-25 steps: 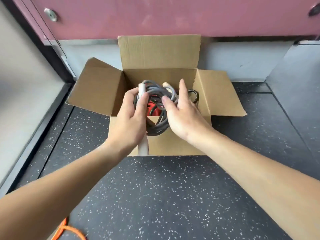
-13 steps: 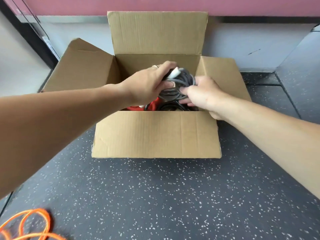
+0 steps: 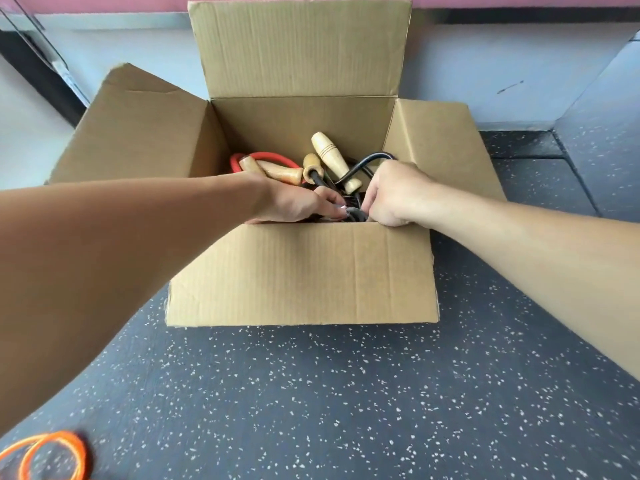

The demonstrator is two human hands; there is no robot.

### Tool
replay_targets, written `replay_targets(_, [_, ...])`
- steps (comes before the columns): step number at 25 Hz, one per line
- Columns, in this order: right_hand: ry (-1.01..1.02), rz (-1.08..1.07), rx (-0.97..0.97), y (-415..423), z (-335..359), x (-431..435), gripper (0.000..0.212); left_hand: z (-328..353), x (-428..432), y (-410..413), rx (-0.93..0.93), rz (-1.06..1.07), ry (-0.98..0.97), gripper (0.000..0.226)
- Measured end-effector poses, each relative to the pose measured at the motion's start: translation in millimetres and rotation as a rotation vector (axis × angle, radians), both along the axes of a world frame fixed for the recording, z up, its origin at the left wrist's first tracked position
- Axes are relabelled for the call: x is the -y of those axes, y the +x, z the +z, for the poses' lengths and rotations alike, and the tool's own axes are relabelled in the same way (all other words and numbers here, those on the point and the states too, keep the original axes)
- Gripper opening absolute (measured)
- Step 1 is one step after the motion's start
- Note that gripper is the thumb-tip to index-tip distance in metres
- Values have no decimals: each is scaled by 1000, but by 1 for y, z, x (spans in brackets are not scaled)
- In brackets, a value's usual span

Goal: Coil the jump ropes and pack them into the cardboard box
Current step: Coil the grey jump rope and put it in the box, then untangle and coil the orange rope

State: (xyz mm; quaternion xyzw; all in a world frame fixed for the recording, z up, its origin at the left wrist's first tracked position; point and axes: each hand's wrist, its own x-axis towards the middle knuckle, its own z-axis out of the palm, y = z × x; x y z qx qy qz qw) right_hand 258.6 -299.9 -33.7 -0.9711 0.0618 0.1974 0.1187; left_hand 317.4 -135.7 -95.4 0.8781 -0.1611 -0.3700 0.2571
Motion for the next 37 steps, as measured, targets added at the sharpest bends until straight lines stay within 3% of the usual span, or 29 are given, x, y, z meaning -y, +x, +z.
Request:
replay_targets(3, [-171,39,26,2,-1,-8,22,19,9,-15,-23,-57,27,19])
replay_targets(6, [-214,86,-14,0,5,-16,9,26,-7,-34,145,-355,28,41])
replay_targets(9, [-173,-7,-11,-7,5,-13,8,40,8,-49,213,-168,87,49])
replay_targets(13, [94,-190,253,-29,0,-12,24,49,-5,-65,516,1,120,48])
replay_targets(19, [317,-93,536,-86,31,-42,34,85,-67,-142,721,109,-113,35])
replay_targets(22, [426,85,604,-126,43,-70,36,84,-112,-195,640,186,-166,28])
replay_targets(27, [652,297,310,-180,7,-120,35,18,-214,-286,356,370,126,17])
replay_targets(30, [670,347,67,-198,-27,-138,39,-24,-258,-320,214,213,319,57])
replay_targets(31, [663,358,7,-202,-37,-144,40,-32,-264,-327,189,151,386,60])
replay_targets(33, [619,376,-98,-209,-52,-150,39,-41,-263,-331,239,24,470,44])
replay_targets(35, [573,381,-195,-217,-64,-151,38,-46,-258,-325,371,-131,444,19])
replay_targets(37, [539,379,-252,-223,-73,-154,36,-51,-261,-315,465,-195,385,12])
